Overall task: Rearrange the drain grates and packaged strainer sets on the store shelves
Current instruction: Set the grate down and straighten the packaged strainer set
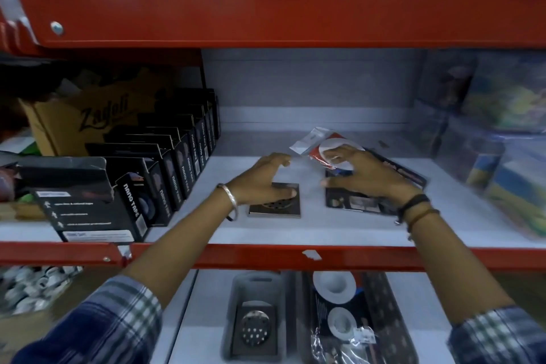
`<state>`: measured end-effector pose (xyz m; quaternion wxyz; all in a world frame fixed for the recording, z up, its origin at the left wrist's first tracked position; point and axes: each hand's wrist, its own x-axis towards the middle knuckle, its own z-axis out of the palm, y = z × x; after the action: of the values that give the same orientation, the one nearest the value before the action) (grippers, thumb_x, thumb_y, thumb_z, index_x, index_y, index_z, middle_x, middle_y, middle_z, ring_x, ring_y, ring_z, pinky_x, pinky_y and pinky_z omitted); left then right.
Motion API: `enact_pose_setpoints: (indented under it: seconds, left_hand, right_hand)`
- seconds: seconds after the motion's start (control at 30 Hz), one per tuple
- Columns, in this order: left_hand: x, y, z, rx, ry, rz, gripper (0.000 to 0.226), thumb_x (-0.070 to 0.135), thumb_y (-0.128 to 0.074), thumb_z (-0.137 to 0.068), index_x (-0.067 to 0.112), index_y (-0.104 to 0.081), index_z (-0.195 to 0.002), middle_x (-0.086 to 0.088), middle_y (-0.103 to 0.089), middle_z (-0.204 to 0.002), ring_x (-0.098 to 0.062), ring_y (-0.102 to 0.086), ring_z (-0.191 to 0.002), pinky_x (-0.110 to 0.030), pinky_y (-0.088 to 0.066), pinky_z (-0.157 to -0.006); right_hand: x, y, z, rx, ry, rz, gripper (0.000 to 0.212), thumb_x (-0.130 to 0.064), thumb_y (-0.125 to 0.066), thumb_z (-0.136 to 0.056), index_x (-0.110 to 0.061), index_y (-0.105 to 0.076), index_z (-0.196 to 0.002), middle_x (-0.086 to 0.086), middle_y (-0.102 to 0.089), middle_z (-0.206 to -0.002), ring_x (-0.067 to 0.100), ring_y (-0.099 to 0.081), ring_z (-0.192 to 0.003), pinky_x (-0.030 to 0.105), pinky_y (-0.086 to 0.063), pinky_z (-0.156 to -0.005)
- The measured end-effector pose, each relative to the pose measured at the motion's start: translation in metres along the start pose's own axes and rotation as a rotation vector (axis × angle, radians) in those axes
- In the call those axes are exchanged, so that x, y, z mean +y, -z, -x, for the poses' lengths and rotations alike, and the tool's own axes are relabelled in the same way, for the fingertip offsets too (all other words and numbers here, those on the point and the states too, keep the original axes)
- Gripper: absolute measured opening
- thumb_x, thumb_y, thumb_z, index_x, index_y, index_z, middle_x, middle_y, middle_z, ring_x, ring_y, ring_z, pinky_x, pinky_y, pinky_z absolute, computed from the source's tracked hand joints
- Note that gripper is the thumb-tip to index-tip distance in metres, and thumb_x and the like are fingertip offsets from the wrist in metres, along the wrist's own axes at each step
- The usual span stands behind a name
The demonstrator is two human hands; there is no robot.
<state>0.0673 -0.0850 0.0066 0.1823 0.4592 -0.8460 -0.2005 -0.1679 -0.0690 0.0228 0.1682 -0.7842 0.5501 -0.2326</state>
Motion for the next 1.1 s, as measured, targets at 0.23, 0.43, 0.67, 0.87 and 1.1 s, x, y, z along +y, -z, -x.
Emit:
enact_pose_setpoints:
  seconds: [0.23, 0.43, 0.67, 0.87, 1.1]
  left_hand:
    - [0.078, -0.074, -0.051, 0.071, 0.259, 0.404, 0.036, 0.03, -0.056, -0.087, 0.013, -0.043, -0.116, -0.004, -0.063, -0.091, -0.017, -0.062, -0.077, -0.03, -0.053, -0.062]
    - [0.086, -0.103, -0.082, 0.296, 0.47, 0.756, 0.056, 0.028, -0.067, -0.068, 0.004, -0.048, -0.114, -0.011, -0.066, -0.105, -0.029, -0.065, -0.097, -0.035, -0.058, -0.076]
    - [0.082, -0.073, -0.099, 0.437, 0.439, 0.64, 0.01, -0.002, -0.058, -0.076, -0.003, -0.054, -0.085, -0.033, -0.062, -0.102, -0.038, -0.061, -0.099, -0.037, -0.048, -0.073]
    - [0.082, -0.086, -0.102, 0.226, 0.478, 0.387, 0.044, 0.013, -0.054, -0.084, 0.001, -0.041, -0.125, -0.022, -0.06, -0.122, -0.036, -0.056, -0.113, -0.035, -0.046, -0.091]
    - [0.095, -0.086, -0.074, 0.311, 0.518, 0.46, 0.021, 0.005, -0.056, -0.084, 0.002, -0.039, -0.097, -0.015, -0.053, -0.098, -0.025, -0.051, -0.088, -0.026, -0.041, -0.06]
  right_hand:
    - [0.108, 0.052, 0.017, 0.089, -0.466, 0.1, 0.065, -0.048, -0.044, -0.093, -0.018, -0.025, -0.147, 0.007, -0.029, -0.155, 0.03, -0.035, -0.138, 0.038, -0.03, -0.112]
    - [0.117, 0.049, 0.011, 0.062, -0.481, -0.038, 0.026, -0.027, -0.051, -0.088, -0.005, -0.061, -0.077, 0.023, -0.066, -0.094, 0.025, -0.054, -0.078, 0.032, -0.039, -0.07]
    - [0.094, 0.033, 0.03, 0.193, -0.518, -0.233, 0.021, -0.019, -0.06, -0.083, -0.006, -0.055, -0.067, 0.009, -0.053, -0.064, 0.019, -0.046, -0.058, 0.027, -0.032, -0.053]
    - [0.09, 0.019, 0.03, 0.129, -0.602, -0.143, 0.027, -0.027, -0.056, -0.088, -0.004, -0.055, -0.104, 0.017, -0.062, -0.117, 0.029, -0.056, -0.098, 0.03, -0.043, -0.078]
    - [0.084, 0.022, 0.039, 0.111, -0.624, -0.269, 0.031, -0.021, -0.066, -0.083, -0.005, -0.055, -0.107, 0.014, -0.064, -0.117, 0.029, -0.06, -0.106, 0.035, -0.05, -0.085]
